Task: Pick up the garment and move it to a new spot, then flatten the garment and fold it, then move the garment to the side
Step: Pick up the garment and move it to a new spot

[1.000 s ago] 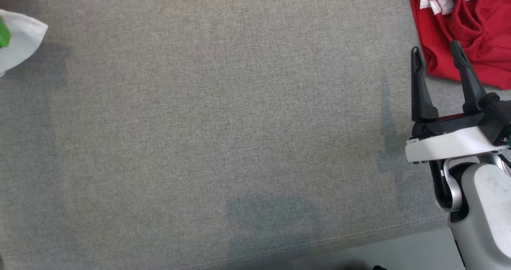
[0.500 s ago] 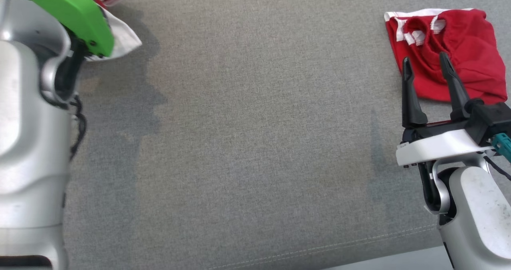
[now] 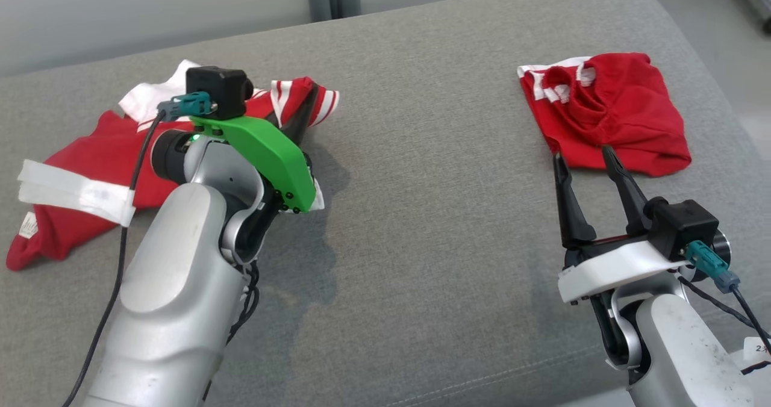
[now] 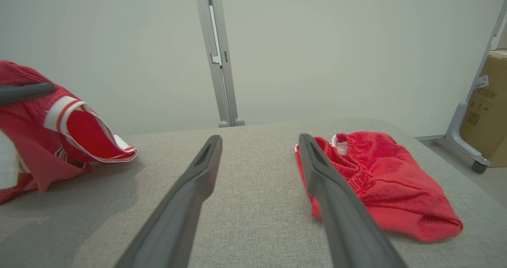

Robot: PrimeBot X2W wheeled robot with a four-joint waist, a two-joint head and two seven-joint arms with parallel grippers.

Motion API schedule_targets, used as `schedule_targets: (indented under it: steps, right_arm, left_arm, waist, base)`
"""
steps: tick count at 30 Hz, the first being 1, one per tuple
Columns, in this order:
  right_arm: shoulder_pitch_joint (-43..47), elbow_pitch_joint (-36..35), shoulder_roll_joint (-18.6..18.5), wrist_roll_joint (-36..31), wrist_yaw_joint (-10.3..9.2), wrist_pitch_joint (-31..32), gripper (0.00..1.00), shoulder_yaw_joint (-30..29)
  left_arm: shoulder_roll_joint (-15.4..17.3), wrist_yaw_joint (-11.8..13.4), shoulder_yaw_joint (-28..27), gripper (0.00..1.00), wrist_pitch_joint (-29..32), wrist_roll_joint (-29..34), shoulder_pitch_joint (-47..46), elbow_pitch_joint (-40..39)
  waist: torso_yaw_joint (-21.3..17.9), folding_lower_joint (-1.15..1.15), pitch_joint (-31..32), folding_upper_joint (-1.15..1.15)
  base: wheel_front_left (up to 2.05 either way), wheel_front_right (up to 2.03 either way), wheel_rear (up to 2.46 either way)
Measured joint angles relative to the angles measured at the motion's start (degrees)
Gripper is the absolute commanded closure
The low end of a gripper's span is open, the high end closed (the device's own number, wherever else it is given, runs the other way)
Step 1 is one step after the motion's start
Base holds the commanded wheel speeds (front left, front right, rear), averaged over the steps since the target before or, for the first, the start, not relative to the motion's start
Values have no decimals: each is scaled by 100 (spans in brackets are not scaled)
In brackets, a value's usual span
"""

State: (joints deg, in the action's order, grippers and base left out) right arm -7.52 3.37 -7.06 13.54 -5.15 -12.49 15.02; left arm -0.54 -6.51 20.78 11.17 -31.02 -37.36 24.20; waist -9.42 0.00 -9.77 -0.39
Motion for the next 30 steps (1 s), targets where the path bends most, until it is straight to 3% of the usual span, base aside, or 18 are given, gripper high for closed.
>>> schedule_targets:
  steps: [2,11,18,19,20,25,30]
  right_arm:
    - [12,4,0,5,8,22,0,35]
    - [55,42,8,7,58,45,0,90]
    - [53,138,97,29,109,44,0,183]
    - [53,162,109,49,109,44,0,183]
    - [53,180,118,58,108,44,0,182]
    - [57,218,112,67,100,41,0,12]
    - [107,281,-5,78,45,33,0,-212]
  left_arm:
    - [144,24,102,100,-177,-1,13,-32]
    - [194,76,822,100,-608,-118,14,-134]
    - [213,289,1464,100,-976,-447,66,-143]
    - [214,320,1545,64,-978,-493,92,-98]
    - [223,359,1648,0,-995,-517,122,-62]
    - [244,400,2052,0,-1158,-979,211,-77]
    - [268,346,2405,0,-1313,-1194,211,-222]
  waist:
    - [-207,0,67,0]
    - [-895,0,74,0]
    - [-1366,0,5,0]
    - [-1421,0,-6,0]
    - [-1473,0,-18,0]
    - [-1613,0,-89,0]
    - [-1507,0,-77,0]
  base:
    - [0,0,0]
    - [0,0,0]
    - [0,0,0]
    - [0,0,0]
    - [0,0,0]
    - [0,0,0]
    - [0,0,0]
